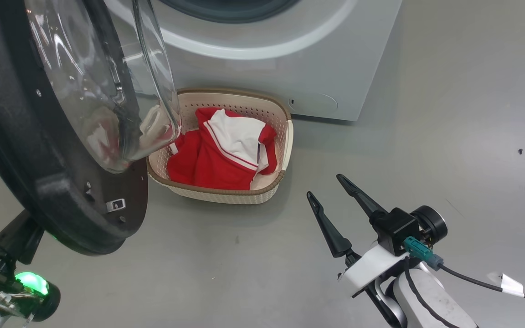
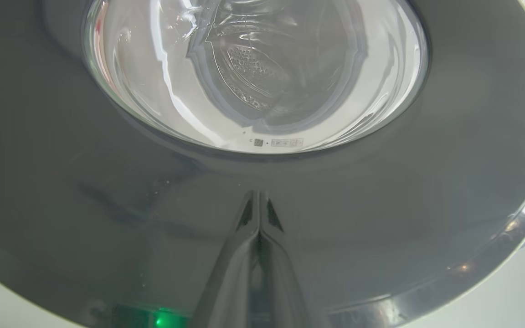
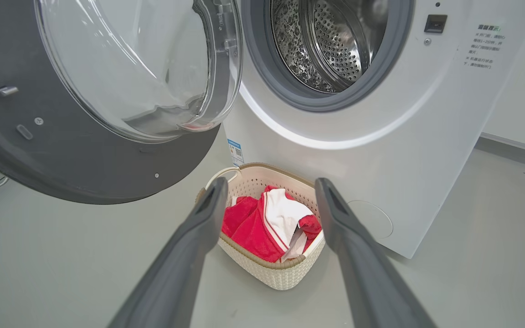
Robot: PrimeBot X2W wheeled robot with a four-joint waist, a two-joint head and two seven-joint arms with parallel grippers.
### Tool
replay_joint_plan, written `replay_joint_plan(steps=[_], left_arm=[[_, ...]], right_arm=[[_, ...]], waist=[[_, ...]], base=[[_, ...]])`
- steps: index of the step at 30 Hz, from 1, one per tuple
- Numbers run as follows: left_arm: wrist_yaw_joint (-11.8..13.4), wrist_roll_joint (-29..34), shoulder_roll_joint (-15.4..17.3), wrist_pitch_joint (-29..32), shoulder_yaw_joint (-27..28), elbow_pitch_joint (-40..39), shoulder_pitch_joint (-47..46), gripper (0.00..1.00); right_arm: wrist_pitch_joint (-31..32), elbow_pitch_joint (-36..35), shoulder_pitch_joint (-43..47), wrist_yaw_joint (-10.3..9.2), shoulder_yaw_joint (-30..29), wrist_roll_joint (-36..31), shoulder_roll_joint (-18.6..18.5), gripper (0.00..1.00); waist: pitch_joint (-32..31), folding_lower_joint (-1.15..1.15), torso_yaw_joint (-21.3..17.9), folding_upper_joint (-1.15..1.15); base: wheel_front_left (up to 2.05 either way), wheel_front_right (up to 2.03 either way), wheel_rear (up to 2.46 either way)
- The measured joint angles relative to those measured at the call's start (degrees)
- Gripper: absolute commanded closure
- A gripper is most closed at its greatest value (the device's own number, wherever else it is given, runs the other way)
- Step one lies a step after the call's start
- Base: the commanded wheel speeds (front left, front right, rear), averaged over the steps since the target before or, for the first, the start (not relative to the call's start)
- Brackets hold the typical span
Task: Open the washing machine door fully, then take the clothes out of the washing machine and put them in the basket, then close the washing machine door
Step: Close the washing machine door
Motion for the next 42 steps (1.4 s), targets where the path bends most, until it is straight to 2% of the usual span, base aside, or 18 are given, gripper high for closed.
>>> replay_joint_plan(steps=[23,42], left_arm=[[0.9,0.1,-2.6,-0.4,-3.9,-2.8,-0.3,1.0],[1.2,4.0,-4.9,-9.6,-3.8,-1.1,-7.4,1.0]], right_arm=[[0.0,-1.0,-1.0,-1.13,1.3,2.4,0.0,0.0],[0.0,-3.3,-1.2,-2.93,3.2,5.3,0.1,0.0]], waist=[[1.6,0.0,-10.0,0.0],[4.4,0.0,-19.6,0.0]], base=[[0.0,0.0,0.0],[0.0,0.0,0.0]])
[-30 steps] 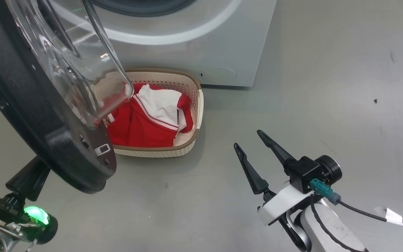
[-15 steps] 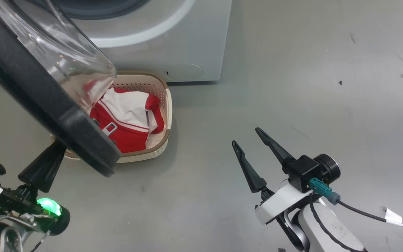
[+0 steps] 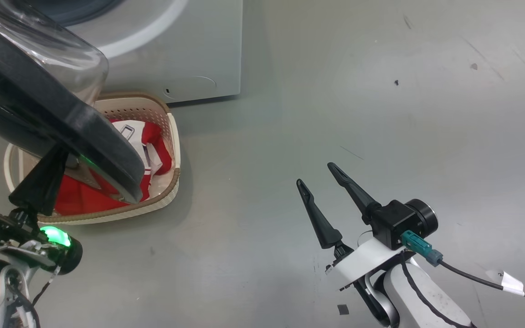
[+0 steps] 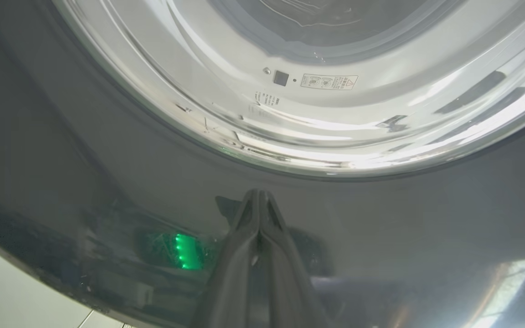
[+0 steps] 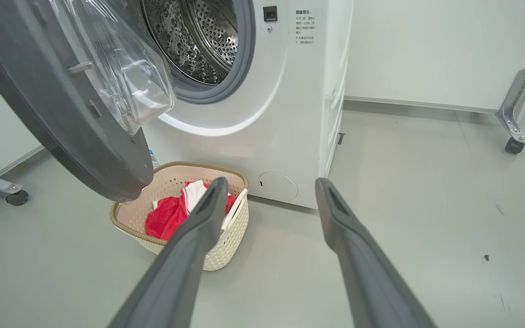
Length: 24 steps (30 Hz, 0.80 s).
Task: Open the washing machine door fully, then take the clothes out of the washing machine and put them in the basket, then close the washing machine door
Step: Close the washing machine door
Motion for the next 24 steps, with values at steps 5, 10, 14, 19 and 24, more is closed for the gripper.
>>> replay_joint_plan(steps=[5,10,14,19,24], left_arm=[[0.2,0.7,-0.3,-3.2,0.6,0.9,-2.7,1.0],[0.2,2.7,-0.5,-6.0,0.8,2.2,-5.2,1.0],[0.2,3.4,-0.7,-7.6,0.5,3.2,-6.7,1.0],[0.2,4.2,-1.0,-9.7,-0.1,4.4,-8.8,1.0],[0.2,6.0,-1.3,-12.2,-0.3,6.1,-11.6,1.0]], right_arm=[[0.0,-0.5,-0.4,-0.41,0.3,0.7,0.0,0.0],[0.0,-0.9,-0.5,-0.68,0.6,1.1,0.1,0.0],[0.0,-1.1,-0.6,-1.13,1.1,1.6,0.1,0.0],[0.0,-1.6,-0.8,-1.62,1.6,1.9,0.2,0.0],[0.0,-1.8,-0.9,-1.69,1.9,2.3,0.2,0.0]], waist=[[0.9,0.0,-2.6,0.0],[1.8,0.0,-5.1,0.0],[2.2,0.0,-6.7,0.0],[2.7,0.0,-8.6,0.0],[3.0,0.0,-10.1,0.0]], base=[[0.0,0.0,0.0],[0.0,0.0,0.0],[0.0,0.0,0.0],[0.0,0.0,0.0],[0.0,0.0,0.0]])
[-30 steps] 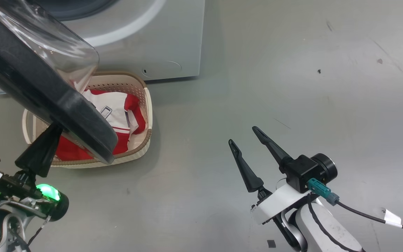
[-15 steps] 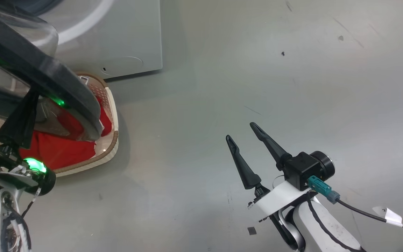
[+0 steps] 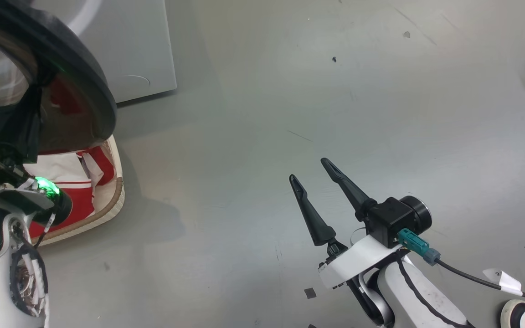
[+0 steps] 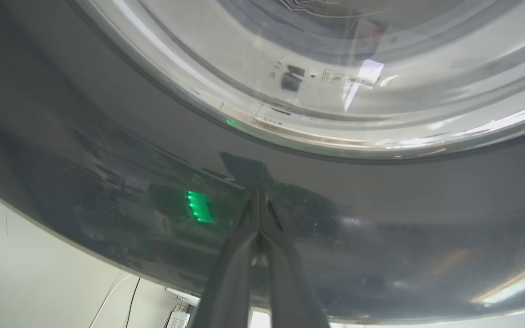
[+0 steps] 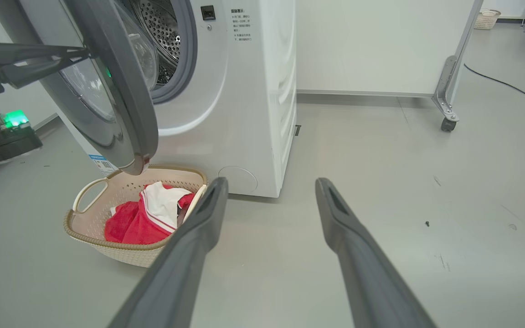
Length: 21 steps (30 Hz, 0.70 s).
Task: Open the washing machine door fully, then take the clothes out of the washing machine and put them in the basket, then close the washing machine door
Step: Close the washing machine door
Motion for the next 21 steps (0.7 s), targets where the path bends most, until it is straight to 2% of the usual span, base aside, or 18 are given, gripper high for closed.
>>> replay_joint_plan(steps=[5,13,18,21], left_arm=[[0.1,2.0,-0.5,-2.0,-2.3,2.7,-3.4,1.0],[-0.1,3.3,-0.9,-4.3,-3.1,7.2,-5.6,1.0],[-2.1,3.3,-1.2,-4.3,-4.0,9.2,-5.6,1.0],[-3.5,5.0,-1.2,-3.4,-6.6,9.8,-5.2,1.0]], right_arm=[[0.0,-0.1,0.0,-0.89,0.1,0.4,0.0,0.0],[0.0,0.1,0.0,-0.96,0.0,0.5,0.0,0.0],[0.0,0.6,0.0,-1.0,-0.8,0.3,0.0,0.0],[0.0,0.8,0.0,-1.01,-2.0,-0.4,0.0,0.0]], waist=[[0.1,0.0,-1.0,0.0],[-1.2,0.0,-1.0,0.0],[-2.3,0.0,0.0,0.0],[-3.0,0.0,0.9,0.0]], base=[[0.0,0.0,0.0],[0.0,0.0,0.0],[0.0,0.0,0.0],[0.0,0.0,0.0]])
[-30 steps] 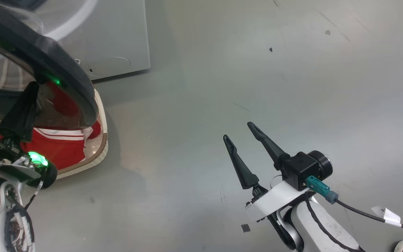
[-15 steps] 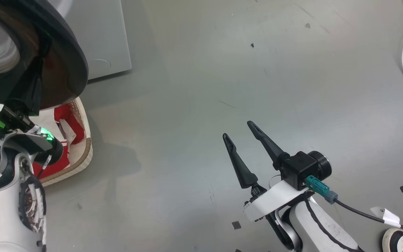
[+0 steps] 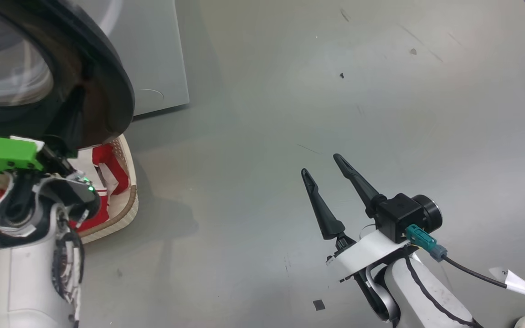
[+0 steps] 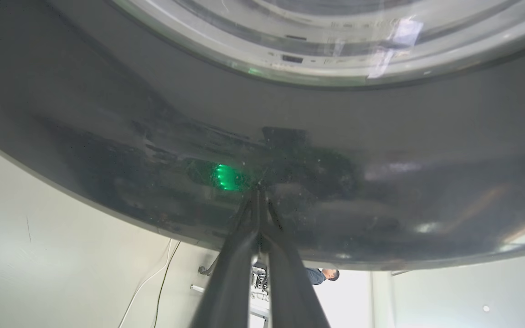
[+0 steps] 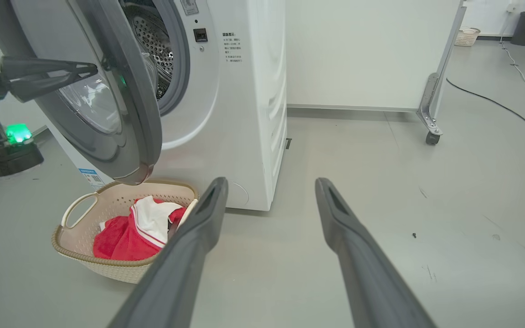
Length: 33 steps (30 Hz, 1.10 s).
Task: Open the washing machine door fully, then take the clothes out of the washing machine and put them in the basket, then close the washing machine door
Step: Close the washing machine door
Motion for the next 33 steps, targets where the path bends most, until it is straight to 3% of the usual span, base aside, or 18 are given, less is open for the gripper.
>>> replay_joint_plan(steps=[9,15,25,33], left_arm=[[-6.2,12.9,3.9,3.3,-11.2,1.6,7.3,1.0],[-9.1,25.1,8.4,1.1,-16.7,1.8,10.2,1.0],[-9.6,42.3,13.1,-10.2,-21.5,-1.0,12.9,1.0],[-9.6,51.0,14.9,-19.5,-23.3,-3.2,14.8,1.0]], right_arm=[[0.0,0.2,0.1,-0.56,-4.4,-1.5,-0.9,0.0],[0.0,0.1,1.0,-0.91,-6.9,-1.8,-2.4,0.0],[0.0,-0.8,2.7,-0.9,-9.2,-2.2,-2.9,0.0],[0.0,-1.3,4.0,-0.49,-9.4,-2.3,-2.9,0.0]], waist=[[-2.3,0.0,4.6,0.0],[-4.2,0.0,8.5,0.0],[-7.8,0.0,15.0,0.0],[-10.0,0.0,18.5,0.0]], base=[[0.0,0.0,0.0],[0.0,0.0,0.0],[0.0,0.0,0.0],[0.0,0.0,0.0]])
